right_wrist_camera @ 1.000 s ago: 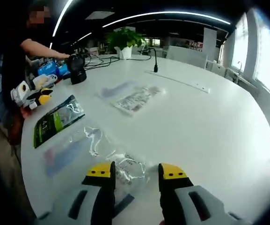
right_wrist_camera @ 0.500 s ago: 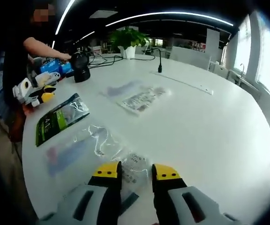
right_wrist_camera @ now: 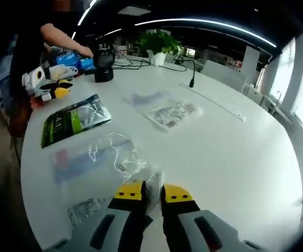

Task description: Clip sheet goods on table flip sheet goods clip sheet goods scan sheet goods put sheet goods back to table

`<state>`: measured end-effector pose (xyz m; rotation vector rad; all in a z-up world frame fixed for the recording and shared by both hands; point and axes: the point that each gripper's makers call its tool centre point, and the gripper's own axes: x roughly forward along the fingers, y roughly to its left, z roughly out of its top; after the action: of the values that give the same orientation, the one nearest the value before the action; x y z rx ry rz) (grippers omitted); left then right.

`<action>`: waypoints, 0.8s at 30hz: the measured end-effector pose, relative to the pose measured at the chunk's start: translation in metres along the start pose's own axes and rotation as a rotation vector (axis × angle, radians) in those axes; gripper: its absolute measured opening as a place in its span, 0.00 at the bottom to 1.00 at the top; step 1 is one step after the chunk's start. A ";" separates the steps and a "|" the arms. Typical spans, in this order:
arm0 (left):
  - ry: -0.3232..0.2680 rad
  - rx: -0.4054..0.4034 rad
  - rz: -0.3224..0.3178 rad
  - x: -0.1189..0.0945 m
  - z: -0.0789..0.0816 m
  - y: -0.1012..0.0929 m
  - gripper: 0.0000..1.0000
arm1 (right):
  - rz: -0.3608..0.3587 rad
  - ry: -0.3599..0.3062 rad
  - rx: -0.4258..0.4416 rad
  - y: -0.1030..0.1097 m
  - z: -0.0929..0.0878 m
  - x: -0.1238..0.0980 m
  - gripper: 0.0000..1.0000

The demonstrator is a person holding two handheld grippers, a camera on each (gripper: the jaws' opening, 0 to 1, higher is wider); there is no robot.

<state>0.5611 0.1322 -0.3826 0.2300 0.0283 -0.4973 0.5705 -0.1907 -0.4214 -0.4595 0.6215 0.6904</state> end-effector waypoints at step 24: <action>0.003 0.006 -0.001 0.000 0.000 -0.001 0.09 | -0.078 -0.007 -0.111 -0.032 0.003 0.002 0.01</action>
<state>0.5610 0.1317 -0.3829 0.2365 0.0300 -0.4979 0.5952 -0.2096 -0.4150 -0.5810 0.5580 0.6534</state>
